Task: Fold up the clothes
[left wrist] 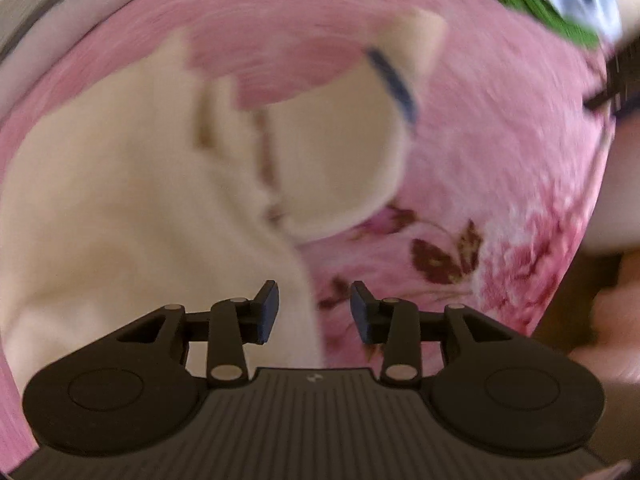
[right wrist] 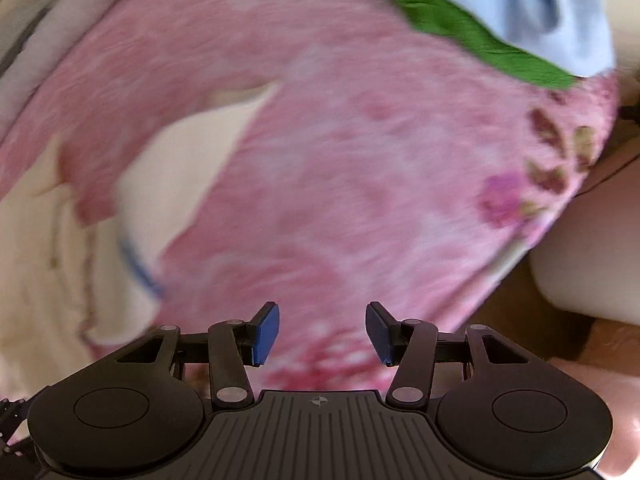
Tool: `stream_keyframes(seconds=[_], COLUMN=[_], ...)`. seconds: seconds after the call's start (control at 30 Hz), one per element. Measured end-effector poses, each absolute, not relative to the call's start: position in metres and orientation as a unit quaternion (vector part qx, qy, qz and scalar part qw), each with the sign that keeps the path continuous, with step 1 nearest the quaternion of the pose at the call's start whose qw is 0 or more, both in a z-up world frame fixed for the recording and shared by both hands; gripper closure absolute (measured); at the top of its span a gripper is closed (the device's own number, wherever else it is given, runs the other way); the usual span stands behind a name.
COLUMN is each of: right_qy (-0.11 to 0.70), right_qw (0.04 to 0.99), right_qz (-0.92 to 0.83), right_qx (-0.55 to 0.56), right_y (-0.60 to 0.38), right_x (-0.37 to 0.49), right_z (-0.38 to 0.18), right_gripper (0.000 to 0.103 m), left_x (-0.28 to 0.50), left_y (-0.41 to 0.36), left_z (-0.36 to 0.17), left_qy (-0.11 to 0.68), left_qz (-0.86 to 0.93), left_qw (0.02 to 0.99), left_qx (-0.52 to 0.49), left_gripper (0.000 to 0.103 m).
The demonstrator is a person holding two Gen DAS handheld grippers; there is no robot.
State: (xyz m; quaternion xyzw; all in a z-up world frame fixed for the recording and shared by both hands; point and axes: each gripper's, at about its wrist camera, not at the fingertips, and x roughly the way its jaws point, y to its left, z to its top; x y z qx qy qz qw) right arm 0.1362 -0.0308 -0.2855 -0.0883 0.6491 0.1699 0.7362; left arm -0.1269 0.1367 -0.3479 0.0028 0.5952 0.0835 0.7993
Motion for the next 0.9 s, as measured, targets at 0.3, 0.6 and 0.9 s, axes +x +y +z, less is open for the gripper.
stream_keyframes(seconds=[0.3, 0.6, 0.9], right_qy=[0.659, 0.664, 0.636], right_qw=[0.732, 0.727, 0.734], right_qz=[0.155, 0.159, 0.227], right_qx=[-0.081, -0.077, -0.078], right_y=[-0.075, -0.063, 0.033], right_x=[0.181, 0.194, 0.165], right_z=[-0.300, -0.304, -0.273], right_gripper=[0.051, 0.051, 0.051], left_x=[-0.078, -0.066, -0.179], left_y=[0.069, 0.115, 0.352], left_z=[-0.421, -0.375, -0.145], left_qy=[0.588, 0.545, 0.334], left_qz=[0.066, 0.108, 0.394], left_qw=[0.758, 0.810, 0.855], left_qx=[0.274, 0.191, -0.053], left_gripper=[0.062, 0.093, 0.094])
